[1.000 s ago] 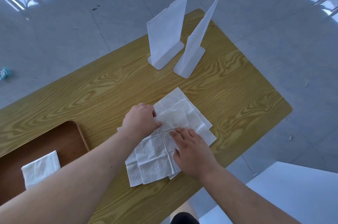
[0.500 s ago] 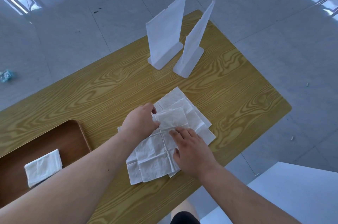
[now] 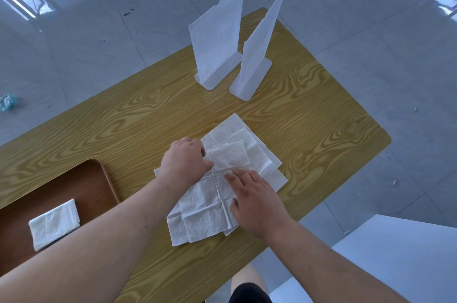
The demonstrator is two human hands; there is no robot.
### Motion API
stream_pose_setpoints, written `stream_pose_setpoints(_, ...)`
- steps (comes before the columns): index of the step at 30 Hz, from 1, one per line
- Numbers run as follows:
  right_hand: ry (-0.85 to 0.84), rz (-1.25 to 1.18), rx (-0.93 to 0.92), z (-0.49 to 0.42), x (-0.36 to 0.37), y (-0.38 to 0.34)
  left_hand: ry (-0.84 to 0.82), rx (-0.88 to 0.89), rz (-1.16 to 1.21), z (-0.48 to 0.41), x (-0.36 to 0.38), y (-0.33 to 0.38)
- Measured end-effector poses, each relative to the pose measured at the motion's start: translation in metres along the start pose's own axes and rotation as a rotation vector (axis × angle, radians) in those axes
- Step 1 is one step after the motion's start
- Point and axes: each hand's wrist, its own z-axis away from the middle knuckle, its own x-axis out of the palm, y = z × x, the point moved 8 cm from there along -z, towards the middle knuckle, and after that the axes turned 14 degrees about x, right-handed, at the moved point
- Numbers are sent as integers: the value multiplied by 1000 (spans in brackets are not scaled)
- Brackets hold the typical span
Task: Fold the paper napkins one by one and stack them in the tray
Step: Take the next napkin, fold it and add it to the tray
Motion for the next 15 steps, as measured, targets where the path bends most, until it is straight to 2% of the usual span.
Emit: stream_pose_setpoints(15, 24, 52, -34, 4, 5, 1, -41, -84, 27, 2, 0, -3)
